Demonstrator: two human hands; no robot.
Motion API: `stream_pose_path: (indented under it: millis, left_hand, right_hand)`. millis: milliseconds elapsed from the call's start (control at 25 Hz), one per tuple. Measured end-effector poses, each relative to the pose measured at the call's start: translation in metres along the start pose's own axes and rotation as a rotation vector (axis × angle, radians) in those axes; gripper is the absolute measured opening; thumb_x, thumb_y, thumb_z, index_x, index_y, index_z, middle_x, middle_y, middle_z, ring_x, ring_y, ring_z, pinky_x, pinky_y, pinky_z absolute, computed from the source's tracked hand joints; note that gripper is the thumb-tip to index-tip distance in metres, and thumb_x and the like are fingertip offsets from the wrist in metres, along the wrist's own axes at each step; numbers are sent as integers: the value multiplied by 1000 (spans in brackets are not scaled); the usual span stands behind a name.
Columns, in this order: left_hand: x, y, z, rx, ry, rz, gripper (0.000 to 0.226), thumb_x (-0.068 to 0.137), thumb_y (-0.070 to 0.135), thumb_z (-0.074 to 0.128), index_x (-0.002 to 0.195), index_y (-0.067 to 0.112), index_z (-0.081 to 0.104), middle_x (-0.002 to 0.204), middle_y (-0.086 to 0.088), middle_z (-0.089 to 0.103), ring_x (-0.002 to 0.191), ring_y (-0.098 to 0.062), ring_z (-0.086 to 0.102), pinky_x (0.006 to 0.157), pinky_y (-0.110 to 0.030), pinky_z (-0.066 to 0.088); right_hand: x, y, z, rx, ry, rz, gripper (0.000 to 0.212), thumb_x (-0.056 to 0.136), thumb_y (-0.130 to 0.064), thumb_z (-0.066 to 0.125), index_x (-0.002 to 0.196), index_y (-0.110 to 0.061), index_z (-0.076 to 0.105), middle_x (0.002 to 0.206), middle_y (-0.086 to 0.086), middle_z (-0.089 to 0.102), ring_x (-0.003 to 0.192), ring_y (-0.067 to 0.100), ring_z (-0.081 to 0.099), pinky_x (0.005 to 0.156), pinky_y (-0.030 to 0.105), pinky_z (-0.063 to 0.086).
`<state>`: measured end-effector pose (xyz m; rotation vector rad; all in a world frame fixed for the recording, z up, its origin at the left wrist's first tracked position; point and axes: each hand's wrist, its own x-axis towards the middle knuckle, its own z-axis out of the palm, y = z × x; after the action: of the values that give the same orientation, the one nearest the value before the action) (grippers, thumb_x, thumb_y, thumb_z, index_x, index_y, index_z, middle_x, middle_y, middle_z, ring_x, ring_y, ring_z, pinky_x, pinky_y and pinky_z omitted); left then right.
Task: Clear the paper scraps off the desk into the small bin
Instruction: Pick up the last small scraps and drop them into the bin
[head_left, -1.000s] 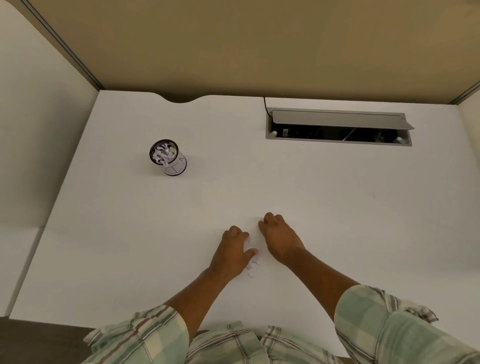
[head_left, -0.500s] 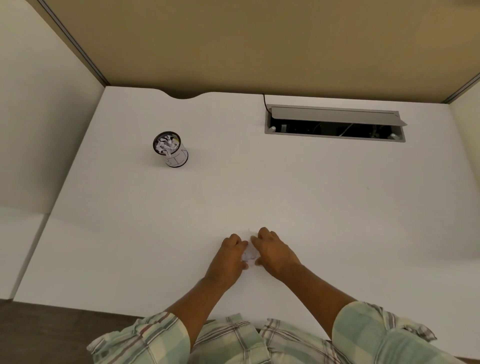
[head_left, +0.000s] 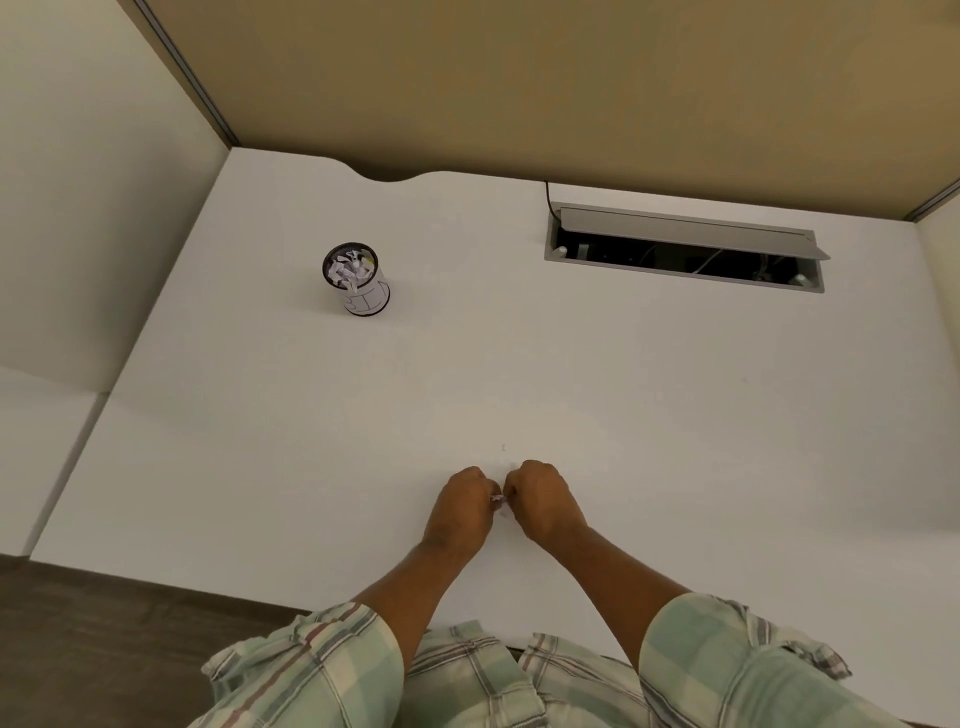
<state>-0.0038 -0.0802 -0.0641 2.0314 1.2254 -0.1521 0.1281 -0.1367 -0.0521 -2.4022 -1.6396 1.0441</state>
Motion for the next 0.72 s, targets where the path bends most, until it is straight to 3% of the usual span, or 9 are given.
stream_pose_path:
  millis: [80, 160, 320, 440, 560, 720]
  left_hand:
    - [1, 2, -6, -6, -23, 4, 19, 96, 20, 67, 86, 10, 80, 83, -8, 74, 77, -21, 67, 72, -29, 52]
    - [2, -1, -13, -44, -29, 30, 18, 92, 18, 70, 80, 9, 79, 75, -8, 74, 74, -22, 66, 71, -36, 55]
    - [3, -7, -31, -113, 4, 45, 14, 90, 20, 74, 78, 16, 80, 71, 0, 73, 63, -9, 59, 59, -22, 46]
    - [8, -7, -60, -168, 45, 58, 8, 89, 20, 77, 83, 16, 81, 75, 3, 74, 65, -9, 61, 59, -15, 44]
    - [20, -8, -101, -238, 97, 58, 10, 89, 24, 77, 86, 16, 82, 77, 4, 76, 71, -14, 68, 64, -23, 53]
    - [48, -15, -167, -302, 164, 53, 14, 89, 27, 76, 80, 18, 79, 62, 12, 67, 58, -6, 58, 58, -19, 44]
  right_hand:
    - [1, 0, -5, 92, 10, 46, 18, 93, -9, 62, 95, -9, 79, 96, 7, 76, 89, 21, 70, 79, 27, 55]
    - [1, 1, -10, 247, 17, 113, 14, 87, -7, 66, 84, -10, 80, 85, 4, 76, 79, 17, 71, 70, 24, 55]
    - [1, -3, -19, 544, 34, 209, 13, 79, -3, 72, 69, -11, 77, 65, 4, 74, 57, 11, 67, 58, 24, 57]
    - [9, -18, -34, 717, 70, 231, 9, 76, -3, 78, 71, -10, 78, 67, 5, 75, 57, 13, 71, 62, 27, 61]
    - [28, -45, -57, 865, 110, 218, 9, 74, -6, 83, 71, -13, 79, 72, 5, 77, 66, 21, 76, 69, 30, 63]
    - [65, -90, -97, 979, 158, 133, 8, 75, -8, 84, 74, -14, 80, 76, 6, 78, 73, 27, 77, 74, 35, 65]
